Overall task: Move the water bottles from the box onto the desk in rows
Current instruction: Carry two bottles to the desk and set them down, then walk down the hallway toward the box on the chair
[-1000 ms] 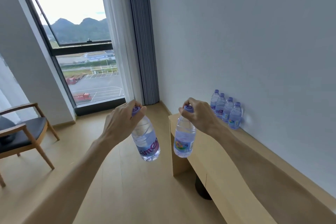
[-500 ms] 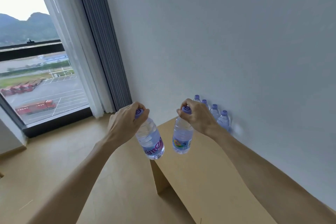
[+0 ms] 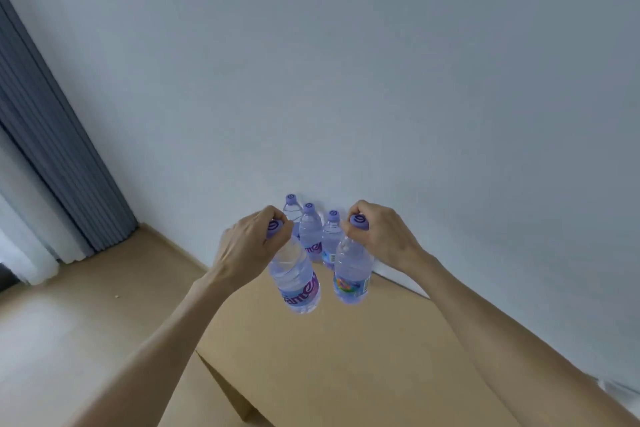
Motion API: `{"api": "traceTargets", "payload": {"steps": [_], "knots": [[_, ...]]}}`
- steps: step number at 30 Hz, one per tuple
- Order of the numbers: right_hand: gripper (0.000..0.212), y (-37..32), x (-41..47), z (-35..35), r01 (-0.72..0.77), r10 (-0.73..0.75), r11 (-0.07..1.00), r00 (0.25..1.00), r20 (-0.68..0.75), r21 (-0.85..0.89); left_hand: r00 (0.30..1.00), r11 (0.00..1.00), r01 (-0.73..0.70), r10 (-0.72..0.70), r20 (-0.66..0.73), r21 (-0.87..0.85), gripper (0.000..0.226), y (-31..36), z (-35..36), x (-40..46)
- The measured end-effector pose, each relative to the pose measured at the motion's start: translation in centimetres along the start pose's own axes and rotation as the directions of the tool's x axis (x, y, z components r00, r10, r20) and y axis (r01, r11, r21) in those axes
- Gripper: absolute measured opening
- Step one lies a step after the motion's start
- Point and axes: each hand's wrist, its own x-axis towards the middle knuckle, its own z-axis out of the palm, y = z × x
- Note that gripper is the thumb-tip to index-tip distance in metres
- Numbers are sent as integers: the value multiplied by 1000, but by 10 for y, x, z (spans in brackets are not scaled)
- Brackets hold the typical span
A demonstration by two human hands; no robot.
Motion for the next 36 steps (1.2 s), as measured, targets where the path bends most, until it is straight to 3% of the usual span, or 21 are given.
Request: {"api": "traceTargets", "payload": {"steps": [5,9,17,23,36], "knots": [[17,32,10,-5,-174,171,984,980,-98,-29,975,989,-138,144,167,-47,29,-2,39,58],[18,49,13,-8,-287,273,956,947,-171,-59,917,958,-253,281,282,-131,26,1,70,94],[16,81,1,-13,-449,418,891,871,-259,-71,809,896,-382,443,388,-226,17,13,134,134],[14,116,-14,-12,-516,483,850,843,-235,-106,767,897,-393,441,466,-201,23,28,183,137],[14,170,-13,0,-520,510,842,854,-103,-145,699,898,-417,415,582,-140,21,38,248,147]]}}
